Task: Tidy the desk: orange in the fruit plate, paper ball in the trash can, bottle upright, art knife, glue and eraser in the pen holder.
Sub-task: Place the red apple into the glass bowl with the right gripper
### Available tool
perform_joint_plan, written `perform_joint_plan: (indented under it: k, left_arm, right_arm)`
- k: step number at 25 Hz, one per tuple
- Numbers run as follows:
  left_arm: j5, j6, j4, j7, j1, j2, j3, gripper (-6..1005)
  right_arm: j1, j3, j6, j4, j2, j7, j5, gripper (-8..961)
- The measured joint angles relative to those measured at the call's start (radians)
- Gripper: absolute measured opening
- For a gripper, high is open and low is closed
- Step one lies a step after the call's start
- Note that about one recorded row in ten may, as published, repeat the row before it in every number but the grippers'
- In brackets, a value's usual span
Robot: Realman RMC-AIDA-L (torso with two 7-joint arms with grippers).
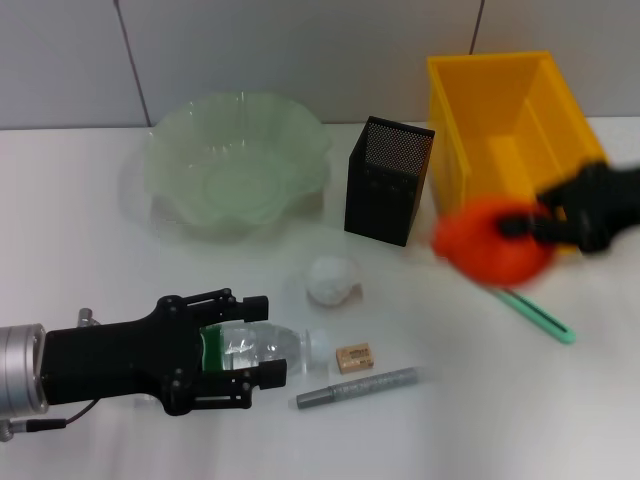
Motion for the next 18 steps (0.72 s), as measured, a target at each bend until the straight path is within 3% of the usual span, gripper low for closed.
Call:
perform_joint_plan:
  k: [4,5,7,8,9,11,12,13,14,17,18]
  left_arm:
    - [0.0,0.0,0.0,0.0,0.0,0.0,-0.001,828]
    - [0.0,0.0,0.0,0.0,0.0,0.0,-0.001,828]
    - [0.0,0.0,0.0,-0.001,0.002,-0.001,-0.006,828]
    - [0.0,0.0,0.0,-0.001,0.002,-0.002,-0.007,828]
    - [0.0,0.0,0.0,-0.001,0.002,-0.002,-0.007,828]
    - [0.0,0.0,0.0,-0.001,0.002,-0.005,-0.009,828]
    - [0.0,-0.001,0.0,-0.001,0.002,-0.006,-0.009,828]
    - [0.0,-0.001,0.0,-0.001,0.002,-0.006,-0.009,828]
    - [0.0,-0.001,0.0,-0.001,0.002,-0.006,-0.009,828]
    - [0.0,-0.002,0.0,-0.001,0.002,-0.006,-0.01,828]
    - [0.0,-0.004,0.0,-0.001,0.002,-0.008,-0.011,828]
  right_arm:
    - [0.003,-0.003,0.078,0.029,0.009,-0.016,0.155,60]
    - [0.019,-0.008,0.145,0.069,0.025,-0.049,0.233,57]
    - [0.029,-0.008,0.176,0.09,0.032,-0.067,0.26,52]
    - [0.064,-0.008,0.25,0.148,0.047,-0.11,0.299,50]
    - [0.064,-0.008,0.25,0.148,0.047,-0.11,0.299,47]
    - [0.13,-0.022,0.373,0.254,0.062,-0.165,0.322,45]
    - [0.179,-0.061,0.489,0.335,0.064,-0.196,0.344,46]
    - [0.179,-0.061,0.489,0.335,0.064,-0.196,0.344,46]
    - [0.227,-0.12,0.612,0.406,0.064,-0.222,0.373,47]
    - [0.247,-0.154,0.673,0.432,0.065,-0.233,0.389,48]
    - [0.286,-0.229,0.79,0.474,0.068,-0.245,0.423,48]
